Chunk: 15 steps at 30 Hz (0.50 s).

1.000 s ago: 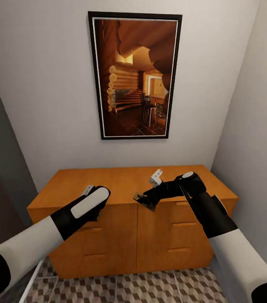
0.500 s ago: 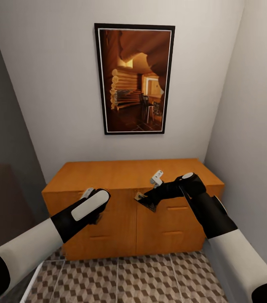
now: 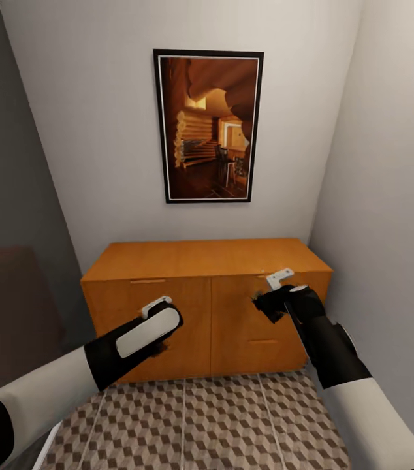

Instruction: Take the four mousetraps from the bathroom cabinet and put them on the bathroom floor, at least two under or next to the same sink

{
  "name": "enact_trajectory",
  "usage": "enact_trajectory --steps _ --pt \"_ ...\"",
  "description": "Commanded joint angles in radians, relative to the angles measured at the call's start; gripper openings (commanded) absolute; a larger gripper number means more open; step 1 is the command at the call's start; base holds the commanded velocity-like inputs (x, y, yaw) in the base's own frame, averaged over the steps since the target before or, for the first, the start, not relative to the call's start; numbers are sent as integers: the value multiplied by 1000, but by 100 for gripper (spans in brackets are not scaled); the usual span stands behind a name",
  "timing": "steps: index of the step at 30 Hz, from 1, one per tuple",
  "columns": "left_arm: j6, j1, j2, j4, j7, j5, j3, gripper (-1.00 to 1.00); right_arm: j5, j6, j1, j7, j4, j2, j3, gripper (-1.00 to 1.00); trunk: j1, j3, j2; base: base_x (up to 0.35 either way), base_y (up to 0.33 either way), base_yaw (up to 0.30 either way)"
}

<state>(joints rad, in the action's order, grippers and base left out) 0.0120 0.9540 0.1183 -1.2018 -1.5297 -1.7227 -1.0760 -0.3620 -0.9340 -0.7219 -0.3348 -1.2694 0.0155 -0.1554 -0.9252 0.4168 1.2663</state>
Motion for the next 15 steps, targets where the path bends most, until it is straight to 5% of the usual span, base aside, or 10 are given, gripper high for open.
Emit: enact_trajectory --steps 1,3,6,9,15 --pt "-18 2 -1 -2 0 -3 -9 -100 -9 -3 9 42 -1 -13 9 -100 0 1 1 -174 0 0" --pt "-73 2 -7 -10 11 -4 -32 -100 -9 -1 31 133 0 -42 28 -100 0 1 1 -76 0 0" --pt "-103 2 -10 -24 20 -4 -71 -100 -9 1 54 177 1 -53 35 -100 0 1 1 -33 0 0" --pt "-113 2 -11 -57 24 -4 -140 -100 -8 1 73 194 13 -57 38 -100 0 1 1 -9 0 0" --pt "-116 0 -23 -78 29 -6 -197 -100 -9 5 104 198 52 -56 40 -100 0 1 1 -2 0 0"
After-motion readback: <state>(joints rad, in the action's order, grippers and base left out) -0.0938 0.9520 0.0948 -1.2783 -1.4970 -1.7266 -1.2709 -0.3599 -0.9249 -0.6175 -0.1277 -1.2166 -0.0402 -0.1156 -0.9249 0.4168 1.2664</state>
